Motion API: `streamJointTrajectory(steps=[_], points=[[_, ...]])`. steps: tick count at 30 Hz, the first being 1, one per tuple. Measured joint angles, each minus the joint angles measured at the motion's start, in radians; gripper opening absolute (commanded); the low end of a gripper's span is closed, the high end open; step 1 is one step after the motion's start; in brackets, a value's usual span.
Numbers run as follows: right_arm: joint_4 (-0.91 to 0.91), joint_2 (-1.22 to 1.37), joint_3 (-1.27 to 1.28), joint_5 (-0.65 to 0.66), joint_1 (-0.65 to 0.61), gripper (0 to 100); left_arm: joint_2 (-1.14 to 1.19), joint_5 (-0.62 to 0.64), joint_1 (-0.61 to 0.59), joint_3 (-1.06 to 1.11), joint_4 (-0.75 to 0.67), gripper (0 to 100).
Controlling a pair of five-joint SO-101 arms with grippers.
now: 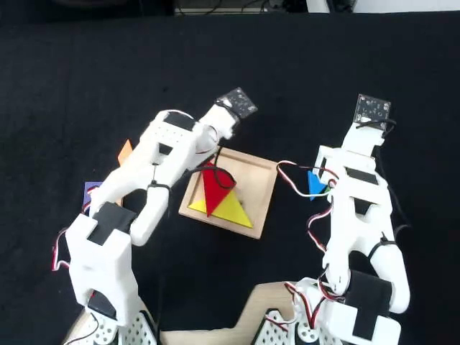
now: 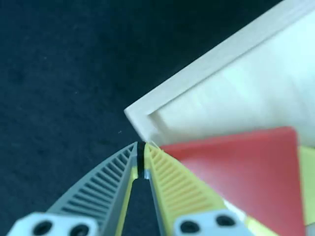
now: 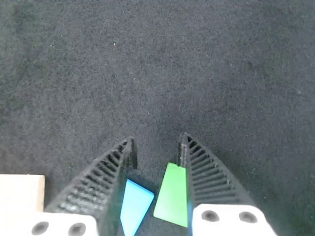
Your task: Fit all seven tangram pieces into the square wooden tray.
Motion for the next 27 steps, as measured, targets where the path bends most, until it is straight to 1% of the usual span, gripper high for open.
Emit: streamJointTrajectory(steps=[7, 14, 16, 19, 21, 24, 25, 27], points=[[0.0, 0.0, 0.0, 0.0, 0.0, 14.8, 0.0, 0.008, 0.063, 0.012, 0.0, 3], [0.0, 0.0, 0.0, 0.0, 0.0, 14.8, 0.0, 0.008, 0.071, -0.009, 0.005, 3], [0.0, 0.0, 0.0, 0.0, 0.0, 14.8, -0.002, 0.014, 0.066, -0.063, 0.064, 3], [0.0, 0.0, 0.0, 0.0, 0.0, 14.8, -0.051, 0.068, 0.078, -0.15, 0.232, 3], [0.0, 0.0, 0.0, 0.0, 0.0, 14.8, -0.1, 0.083, 0.126, -0.189, 0.37, 3], [0.0, 0.0, 0.0, 0.0, 0.0, 14.8, -0.164, 0.11, 0.232, -0.193, 0.582, 3], [0.0, 0.0, 0.0, 0.0, 0.0, 14.8, -0.184, 0.13, 0.261, -0.178, 0.608, 3], [0.0, 0.0, 0.0, 0.0, 0.0, 14.8, -0.222, 0.201, 0.292, -0.117, 0.592, 3]])
